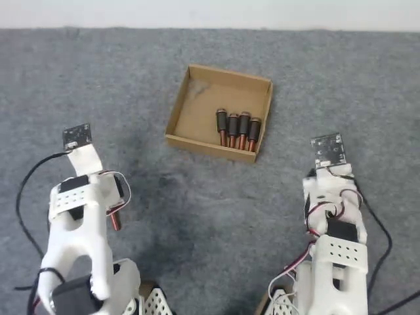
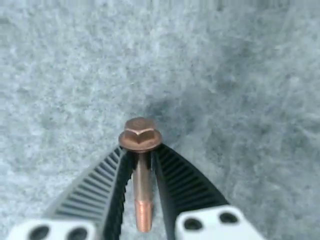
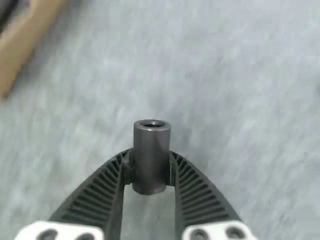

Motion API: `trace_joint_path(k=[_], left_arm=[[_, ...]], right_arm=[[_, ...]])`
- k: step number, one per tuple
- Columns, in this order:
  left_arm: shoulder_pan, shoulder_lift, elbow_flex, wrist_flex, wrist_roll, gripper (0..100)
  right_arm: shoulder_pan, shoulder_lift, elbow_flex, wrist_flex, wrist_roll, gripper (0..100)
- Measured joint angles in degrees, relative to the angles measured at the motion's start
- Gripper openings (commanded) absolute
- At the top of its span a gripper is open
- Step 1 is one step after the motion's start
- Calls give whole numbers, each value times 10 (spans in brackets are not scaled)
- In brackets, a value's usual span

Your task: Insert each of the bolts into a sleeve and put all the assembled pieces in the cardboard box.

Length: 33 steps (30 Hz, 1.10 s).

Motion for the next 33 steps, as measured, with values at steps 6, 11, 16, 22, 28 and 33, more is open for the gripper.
trace_joint_path(k=[6,11,16,22,28,33], left_arm=[[1,-2,0,0,-13,10],[1,-2,0,0,-13,10],[1,-2,0,0,-13,10],[1,-2,0,0,-13,10],[1,-2,0,0,-13,10],[1,-2,0,0,-13,10]], right_arm=[[-46,0,100,-229,1,7],[-77,0,107,-341,-14,7],[-115,0,107,-354,-151,9],[-181,0,107,-354,-247,9],[-258,0,105,-356,-265,8],[-284,1,87,-356,-265,8]])
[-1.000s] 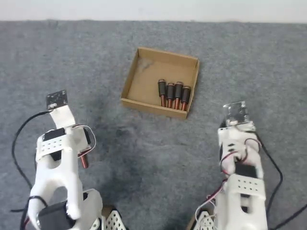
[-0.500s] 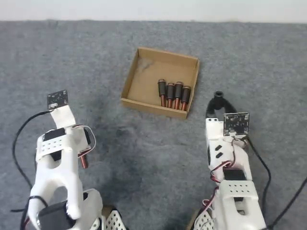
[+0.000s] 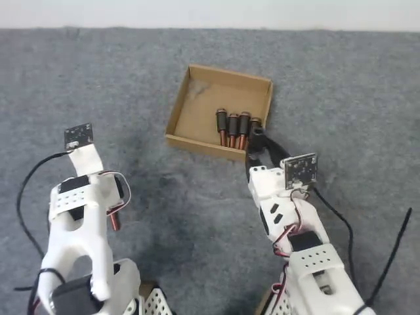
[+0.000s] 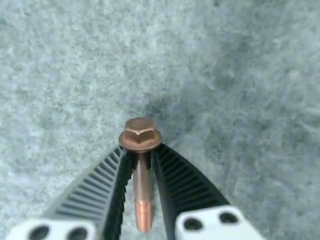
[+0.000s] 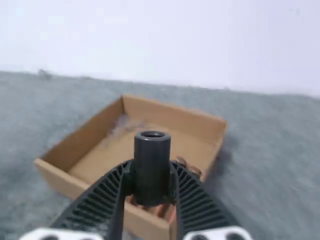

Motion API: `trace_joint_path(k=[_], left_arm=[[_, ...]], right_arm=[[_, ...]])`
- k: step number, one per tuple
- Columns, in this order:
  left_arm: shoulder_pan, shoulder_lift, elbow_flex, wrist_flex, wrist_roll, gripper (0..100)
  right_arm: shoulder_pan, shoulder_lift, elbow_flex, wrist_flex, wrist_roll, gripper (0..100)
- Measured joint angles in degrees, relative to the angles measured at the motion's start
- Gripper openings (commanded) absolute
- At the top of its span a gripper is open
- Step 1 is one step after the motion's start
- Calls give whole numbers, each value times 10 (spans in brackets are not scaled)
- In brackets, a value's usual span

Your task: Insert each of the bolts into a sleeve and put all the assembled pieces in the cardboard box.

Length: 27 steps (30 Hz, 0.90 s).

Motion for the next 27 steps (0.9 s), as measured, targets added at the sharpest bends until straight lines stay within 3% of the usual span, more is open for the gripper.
trace_joint_path(k=[15,27], left_arm=[[0,0,0,0,0,10],[0,0,6,-20,0,10]], right_arm=[[-37,306,-223,-17,-4,9],[-107,612,-308,-356,-4,10]])
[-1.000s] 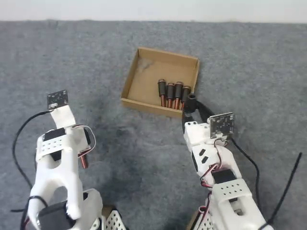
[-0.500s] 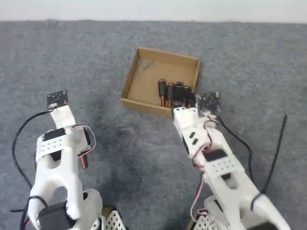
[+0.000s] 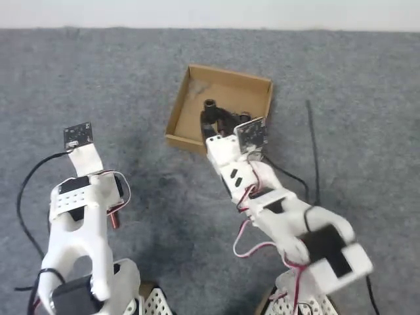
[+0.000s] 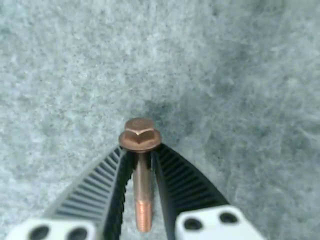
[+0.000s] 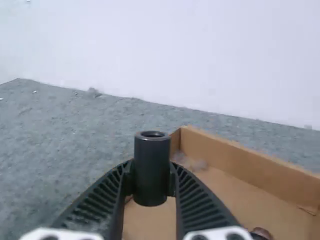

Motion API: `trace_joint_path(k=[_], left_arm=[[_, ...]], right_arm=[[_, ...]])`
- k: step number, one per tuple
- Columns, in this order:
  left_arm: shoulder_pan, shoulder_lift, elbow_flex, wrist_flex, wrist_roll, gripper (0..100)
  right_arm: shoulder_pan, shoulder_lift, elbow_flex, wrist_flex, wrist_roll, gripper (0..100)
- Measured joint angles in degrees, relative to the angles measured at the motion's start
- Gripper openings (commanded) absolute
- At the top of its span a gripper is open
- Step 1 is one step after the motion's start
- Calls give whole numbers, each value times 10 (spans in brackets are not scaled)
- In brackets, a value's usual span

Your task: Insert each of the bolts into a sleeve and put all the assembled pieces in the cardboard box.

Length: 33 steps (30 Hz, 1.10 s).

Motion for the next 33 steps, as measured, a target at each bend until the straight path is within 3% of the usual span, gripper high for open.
trace_joint_path(k=[14,33], left_arm=[[11,0,0,0,0,10],[11,-4,0,0,0,10]], right_arm=[[-61,67,77,-279,0,10],[-91,67,287,-475,0,8]])
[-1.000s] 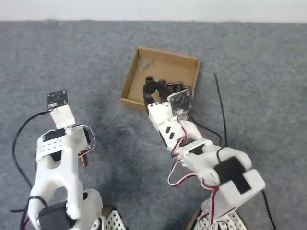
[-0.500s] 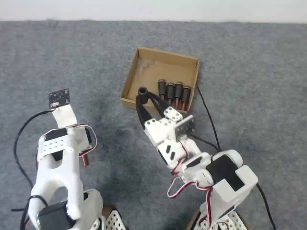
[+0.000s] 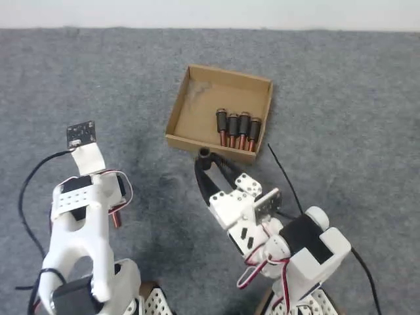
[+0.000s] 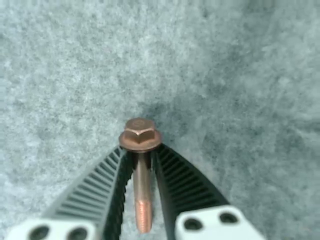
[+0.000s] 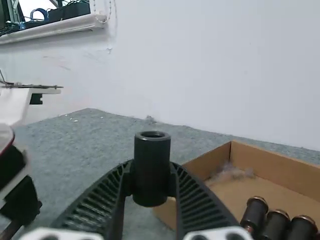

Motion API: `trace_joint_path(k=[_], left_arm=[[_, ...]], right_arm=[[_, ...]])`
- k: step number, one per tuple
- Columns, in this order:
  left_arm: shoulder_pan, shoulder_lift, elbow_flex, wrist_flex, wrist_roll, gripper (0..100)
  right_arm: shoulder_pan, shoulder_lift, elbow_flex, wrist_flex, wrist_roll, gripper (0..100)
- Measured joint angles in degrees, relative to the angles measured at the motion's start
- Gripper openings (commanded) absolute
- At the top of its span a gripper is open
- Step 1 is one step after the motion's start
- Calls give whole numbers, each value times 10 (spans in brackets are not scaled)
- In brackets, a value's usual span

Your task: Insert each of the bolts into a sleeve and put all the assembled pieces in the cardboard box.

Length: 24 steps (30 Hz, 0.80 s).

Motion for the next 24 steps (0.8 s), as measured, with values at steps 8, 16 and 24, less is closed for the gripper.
trace_joint_path(k=[8,16,24], left_arm=[[13,0,0,-11,0,11],[63,0,-4,-19,0,11],[114,0,-84,-20,0,11]], right_arm=[[-19,-1,31,-10,-1,9],[-21,-1,31,-10,-1,9],[-21,-1,31,-10,-1,9]])
